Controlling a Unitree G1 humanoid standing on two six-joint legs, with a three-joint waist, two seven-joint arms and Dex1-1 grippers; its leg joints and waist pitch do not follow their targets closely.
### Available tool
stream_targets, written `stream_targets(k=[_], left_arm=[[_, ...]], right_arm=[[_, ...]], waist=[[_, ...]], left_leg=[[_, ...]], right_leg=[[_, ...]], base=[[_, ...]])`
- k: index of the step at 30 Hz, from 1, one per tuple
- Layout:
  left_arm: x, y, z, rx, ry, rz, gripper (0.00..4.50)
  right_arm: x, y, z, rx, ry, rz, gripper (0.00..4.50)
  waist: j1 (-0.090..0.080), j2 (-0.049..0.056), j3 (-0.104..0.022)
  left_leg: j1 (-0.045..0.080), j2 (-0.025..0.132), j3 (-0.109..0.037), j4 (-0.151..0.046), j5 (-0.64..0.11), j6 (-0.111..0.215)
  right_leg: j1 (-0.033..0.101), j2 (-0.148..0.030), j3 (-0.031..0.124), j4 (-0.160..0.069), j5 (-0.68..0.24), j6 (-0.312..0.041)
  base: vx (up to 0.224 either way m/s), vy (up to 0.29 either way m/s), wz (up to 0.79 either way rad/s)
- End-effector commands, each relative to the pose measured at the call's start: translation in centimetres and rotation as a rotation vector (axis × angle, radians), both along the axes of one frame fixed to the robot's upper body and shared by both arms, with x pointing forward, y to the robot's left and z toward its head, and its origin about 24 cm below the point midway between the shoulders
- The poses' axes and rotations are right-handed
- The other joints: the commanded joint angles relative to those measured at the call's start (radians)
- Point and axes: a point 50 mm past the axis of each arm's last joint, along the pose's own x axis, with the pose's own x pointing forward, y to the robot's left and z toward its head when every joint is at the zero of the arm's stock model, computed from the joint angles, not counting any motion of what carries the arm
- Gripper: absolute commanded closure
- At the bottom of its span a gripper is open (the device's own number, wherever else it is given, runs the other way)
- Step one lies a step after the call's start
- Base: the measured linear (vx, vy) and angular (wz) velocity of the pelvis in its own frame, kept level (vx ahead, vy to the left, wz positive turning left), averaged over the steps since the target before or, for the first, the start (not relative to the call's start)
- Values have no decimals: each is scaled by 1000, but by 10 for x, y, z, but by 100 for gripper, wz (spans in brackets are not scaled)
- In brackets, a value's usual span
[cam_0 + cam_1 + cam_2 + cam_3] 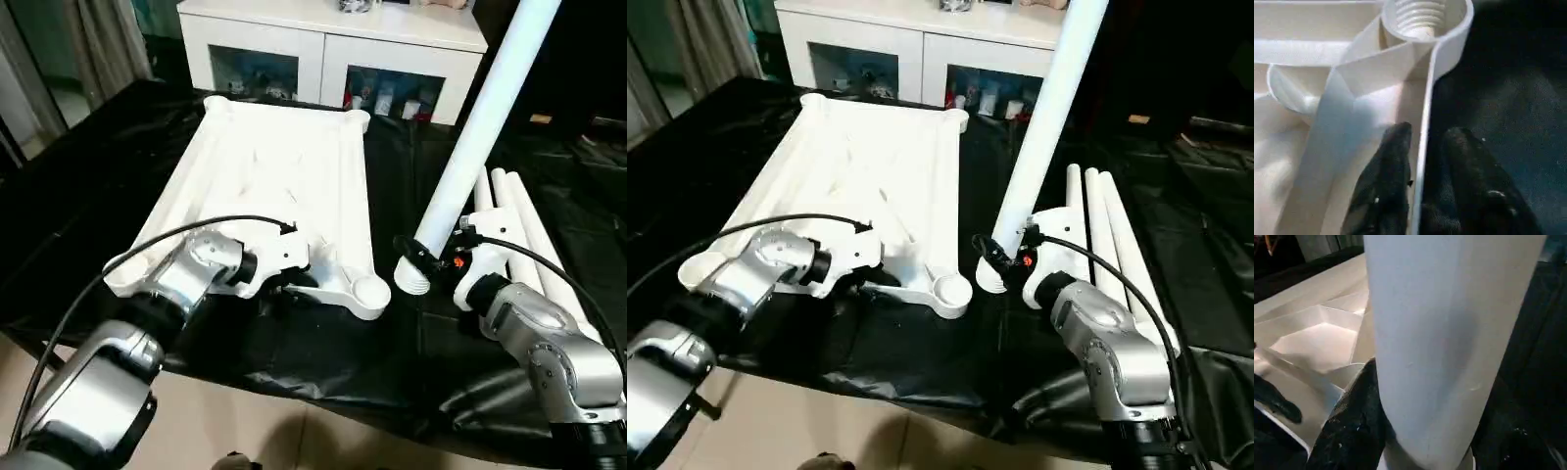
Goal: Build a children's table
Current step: Pick table leg, then insert table leg to table base
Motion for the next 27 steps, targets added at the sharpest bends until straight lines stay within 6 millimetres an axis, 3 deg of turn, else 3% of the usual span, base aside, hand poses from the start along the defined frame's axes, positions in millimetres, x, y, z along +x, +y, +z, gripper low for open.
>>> stream_targets(k=[1, 7, 9, 12, 15, 17, 21, 24, 25, 26, 27], left_arm=[[3, -3, 4, 6, -18, -19, 334], [4, -4, 4, -11, -1, -35, 382], [4, -3, 3, -8, 5, -45, 389], [5, -3, 4, -12, 5, -60, 425], [5, -5, 6, -11, 11, -90, 443], [5, -6, 6, 1, 12, -106, 448], [5, -9, 5, 25, 23, -117, 450], [5, -18, 4, 0, 47, -103, 450], [4, -22, 4, -16, 54, -101, 450], [4, -25, 4, -27, 64, -91, 450], [4, -27, 4, -33, 70, -84, 450]], right_arm=[[-1, -1, 5, -16, -33, -2, 262], [-1, -1, 5, -17, -34, 1, 262], [-2, -1, 6, -21, -35, 7, 262], [-1, -2, 7, -27, -40, 11, 262], [-1, -3, 7, -37, -45, 19, 262], [-2, -3, 7, -42, -46, 23, 262], [-3, -2, 10, -38, -51, 39, 262], [-1, -2, 17, 29, -57, 51, 262], [0, -3, 19, 61, -56, 52, 262], [1, -3, 22, 88, -56, 49, 262], [2, -3, 24, 103, -55, 48, 262]], waist=[[2, 9, -75], [2, 11, -76], [2, 18, -79], [2, 17, -81], [4, 27, -83], [3, 25, -84], [5, 31, -82], [6, 31, -81], [4, 15, -79], [5, 8, -76], [9, 15, -77]], left_leg=[[25, 53, -22, -86, -274, -29], [25, 54, -22, -86, -274, -26], [25, 54, -23, -86, -271, -27], [25, 53, -21, -84, -262, -24], [25, 53, -22, -84, -259, -21], [24, 53, -21, -82, -258, -20], [25, 52, -20, -80, -259, -8], [25, 51, -18, -79, -259, 0], [23, 52, -16, -80, -253, 7], [22, 54, -15, -79, -232, 22], [23, 53, -17, -78, -224, 23]], right_leg=[[48, -80, 50, -72, -245, -210], [48, -80, 49, -74, -248, -218], [50, -80, 49, -71, -225, -226], [52, -80, 49, -69, -194, -237], [53, -80, 49, -68, -175, -247], [57, -80, 49, -65, -150, -259], [57, -81, 49, -69, -183, -260], [57, -81, 49, -73, -221, -251], [57, -82, 50, -75, -227, -249], [54, -83, 49, -78, -250, -245], [54, -84, 49, -74, -254, -247]], base=[[0, 0, 0], [0, 0, 0], [0, 0, 0], [0, 0, 0], [0, 0, 0], [0, 0, 0], [0, 0, 0], [0, 0, 0], [0, 0, 0], [0, 0, 0], [0, 0, 0]])
